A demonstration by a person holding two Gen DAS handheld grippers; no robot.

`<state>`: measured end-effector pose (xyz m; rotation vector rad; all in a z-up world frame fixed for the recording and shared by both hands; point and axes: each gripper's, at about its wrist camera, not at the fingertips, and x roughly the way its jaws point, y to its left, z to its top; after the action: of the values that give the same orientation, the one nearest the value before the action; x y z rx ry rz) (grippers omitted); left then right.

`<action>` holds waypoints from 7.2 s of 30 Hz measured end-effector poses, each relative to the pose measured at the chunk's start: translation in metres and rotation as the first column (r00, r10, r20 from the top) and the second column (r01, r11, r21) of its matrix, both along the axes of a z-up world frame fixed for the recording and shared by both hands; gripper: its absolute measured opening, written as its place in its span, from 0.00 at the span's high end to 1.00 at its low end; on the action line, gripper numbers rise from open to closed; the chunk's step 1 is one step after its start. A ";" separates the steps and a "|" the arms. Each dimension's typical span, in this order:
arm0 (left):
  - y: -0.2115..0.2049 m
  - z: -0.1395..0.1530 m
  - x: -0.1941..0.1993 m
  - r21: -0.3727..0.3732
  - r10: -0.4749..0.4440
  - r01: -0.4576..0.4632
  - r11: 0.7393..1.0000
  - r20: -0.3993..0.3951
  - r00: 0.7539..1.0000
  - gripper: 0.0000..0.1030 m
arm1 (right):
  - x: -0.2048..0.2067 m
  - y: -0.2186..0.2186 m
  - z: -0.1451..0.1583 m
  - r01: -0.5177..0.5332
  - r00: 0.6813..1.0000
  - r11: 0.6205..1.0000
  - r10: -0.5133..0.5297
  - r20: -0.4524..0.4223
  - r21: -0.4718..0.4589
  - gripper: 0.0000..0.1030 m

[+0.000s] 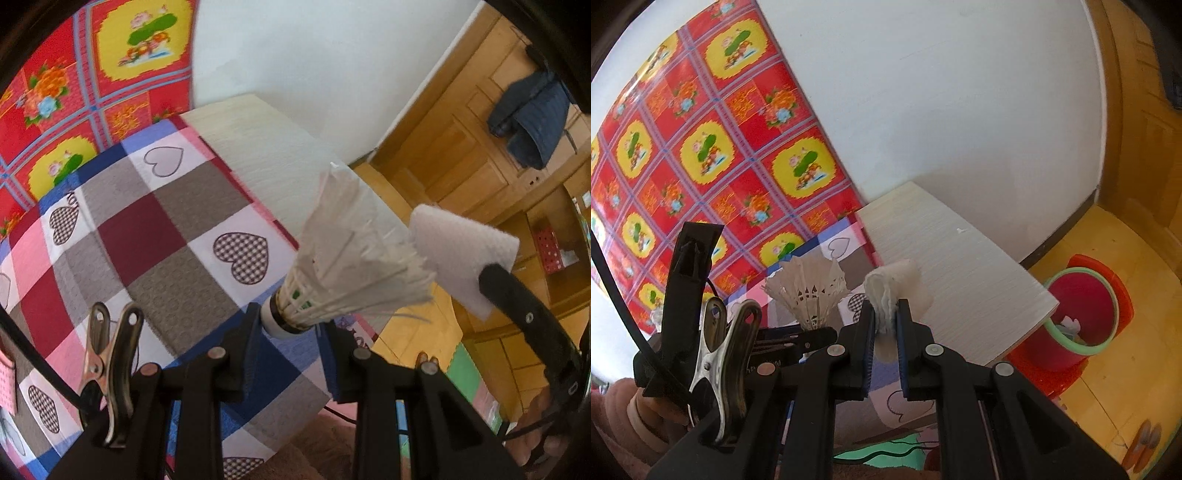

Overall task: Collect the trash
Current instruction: 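Carry the shuttlecock and paper cup with both tools over the red bucket, then lower both tools into the bucket and open them to drop the items, then raise both open tools out of the bucket, then move both tools back toward the trash pile on the bed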

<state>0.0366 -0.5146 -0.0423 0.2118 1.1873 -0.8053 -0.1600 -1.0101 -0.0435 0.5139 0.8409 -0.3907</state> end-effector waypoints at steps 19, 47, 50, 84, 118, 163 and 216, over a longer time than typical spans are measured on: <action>-0.054 0.001 -0.022 0.027 -0.049 0.048 0.998 0.022 0.999 0.70 | -0.021 -0.043 -0.002 0.030 1.000 1.000 -0.030 0.002 0.001 0.88; -0.239 -0.018 -0.098 0.054 -0.202 0.201 0.978 -0.004 0.979 0.70 | -0.119 -0.197 -0.028 0.151 0.986 0.987 -0.147 -0.079 0.054 0.88; -0.260 -0.021 -0.104 0.050 -0.210 0.209 0.977 0.001 0.978 0.70 | -0.129 -0.215 -0.036 0.167 0.983 0.984 -0.161 -0.091 0.064 0.88; -0.402 -0.200 -0.091 0.136 -0.131 0.137 0.981 -0.052 0.990 0.70 | -0.173 -0.344 -0.189 0.143 0.969 0.972 -0.099 -0.226 0.186 0.88; -0.416 -0.255 -0.074 0.225 -0.057 0.074 0.972 -0.082 0.995 0.70 | -0.156 -0.392 -0.292 0.164 0.939 0.960 -0.082 -0.335 0.225 0.77; -0.320 -0.115 -0.144 0.026 -0.085 0.086 0.996 -0.036 0.996 0.70 | -0.181 -0.312 -0.132 0.199 0.968 0.977 -0.185 -0.167 0.074 0.68; 0.027 0.030 -0.165 -0.102 0.393 -0.385 0.917 0.066 0.917 0.68 | -0.094 -0.004 -0.009 -0.336 0.942 0.941 0.335 0.022 0.030 0.68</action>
<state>-0.1281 -0.4875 -0.0119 -0.0639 1.0649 -0.4894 -0.2538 -1.0144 -0.0530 0.3936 0.9013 -0.0581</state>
